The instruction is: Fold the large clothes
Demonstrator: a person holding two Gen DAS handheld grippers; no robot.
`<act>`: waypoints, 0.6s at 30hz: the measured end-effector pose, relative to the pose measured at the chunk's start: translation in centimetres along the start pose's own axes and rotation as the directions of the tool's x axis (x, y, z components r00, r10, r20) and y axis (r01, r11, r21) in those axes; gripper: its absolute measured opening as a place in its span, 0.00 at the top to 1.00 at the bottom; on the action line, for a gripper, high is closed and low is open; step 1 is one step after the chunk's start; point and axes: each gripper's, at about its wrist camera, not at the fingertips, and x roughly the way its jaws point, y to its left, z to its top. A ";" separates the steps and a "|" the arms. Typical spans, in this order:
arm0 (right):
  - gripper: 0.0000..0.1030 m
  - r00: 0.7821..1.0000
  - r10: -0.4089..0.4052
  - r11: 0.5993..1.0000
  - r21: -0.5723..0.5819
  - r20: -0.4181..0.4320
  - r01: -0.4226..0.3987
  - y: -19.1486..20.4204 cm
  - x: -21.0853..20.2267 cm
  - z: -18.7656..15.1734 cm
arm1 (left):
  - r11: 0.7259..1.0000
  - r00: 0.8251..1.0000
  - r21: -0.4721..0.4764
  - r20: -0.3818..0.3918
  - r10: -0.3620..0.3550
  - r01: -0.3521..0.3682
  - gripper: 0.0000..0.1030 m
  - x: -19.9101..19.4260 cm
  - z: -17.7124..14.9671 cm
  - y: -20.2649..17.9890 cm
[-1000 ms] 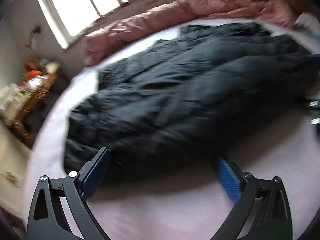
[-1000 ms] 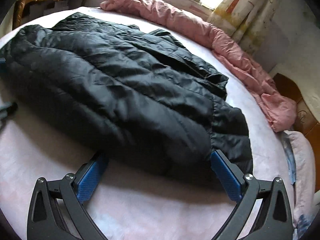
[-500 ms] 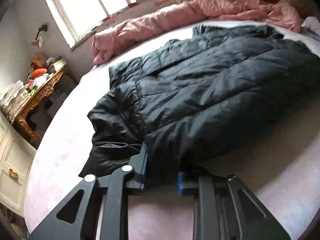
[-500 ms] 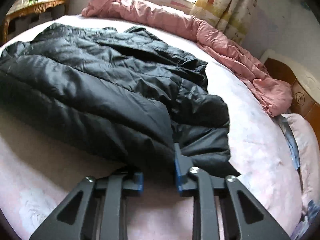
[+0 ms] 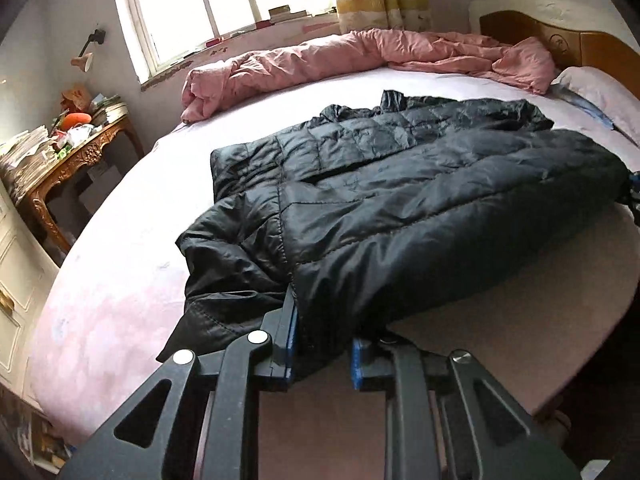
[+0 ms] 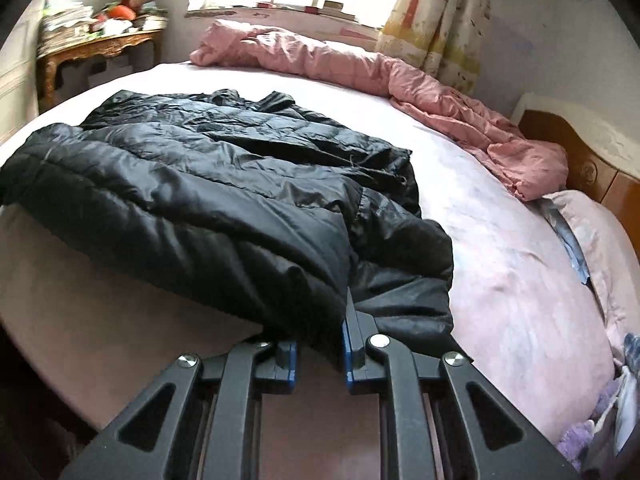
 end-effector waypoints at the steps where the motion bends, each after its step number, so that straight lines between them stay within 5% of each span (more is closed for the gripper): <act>1: 0.83 1.000 -0.003 1.000 -0.001 0.004 0.003 0.0 -0.4 -0.1 | 1.000 1.000 -0.001 0.006 0.003 -0.003 0.81 -0.3 0.2 0.0; 9: 0.81 0.993 -0.045 0.997 0.075 0.105 0.037 -2.2 -1.3 5.2 | 0.999 0.996 -0.047 0.083 0.028 -0.024 0.79 -0.2 5.6 1.6; 18: 0.80 0.990 -0.090 0.984 0.166 0.106 0.072 -3.3 7.7 14.8 | 0.993 0.992 -0.106 0.107 0.069 -0.057 0.78 7.7 14.5 3.9</act>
